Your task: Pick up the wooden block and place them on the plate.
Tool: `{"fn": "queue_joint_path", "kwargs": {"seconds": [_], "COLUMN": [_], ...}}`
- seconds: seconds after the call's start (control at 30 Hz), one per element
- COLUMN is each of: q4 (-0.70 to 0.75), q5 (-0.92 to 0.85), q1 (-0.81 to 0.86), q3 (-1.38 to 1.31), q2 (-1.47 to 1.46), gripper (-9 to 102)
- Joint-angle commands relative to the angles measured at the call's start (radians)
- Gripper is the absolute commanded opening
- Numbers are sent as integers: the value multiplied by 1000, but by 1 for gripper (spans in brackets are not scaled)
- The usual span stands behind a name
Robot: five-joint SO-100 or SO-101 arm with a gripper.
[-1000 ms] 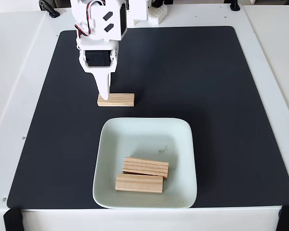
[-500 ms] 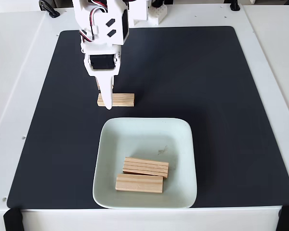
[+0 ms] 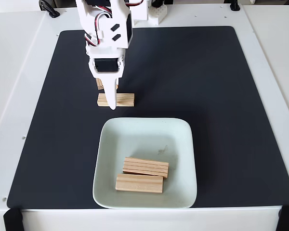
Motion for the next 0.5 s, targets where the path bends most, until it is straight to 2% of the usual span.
{"fn": "queue_joint_path", "kwargs": {"seconds": [0.0,0.47], "q4": [-5,-6], "q5": [12,11], "q1": [-2,-5], "q3": [-14,-103], "q2": [9,-81], "gripper": [27,27]}}
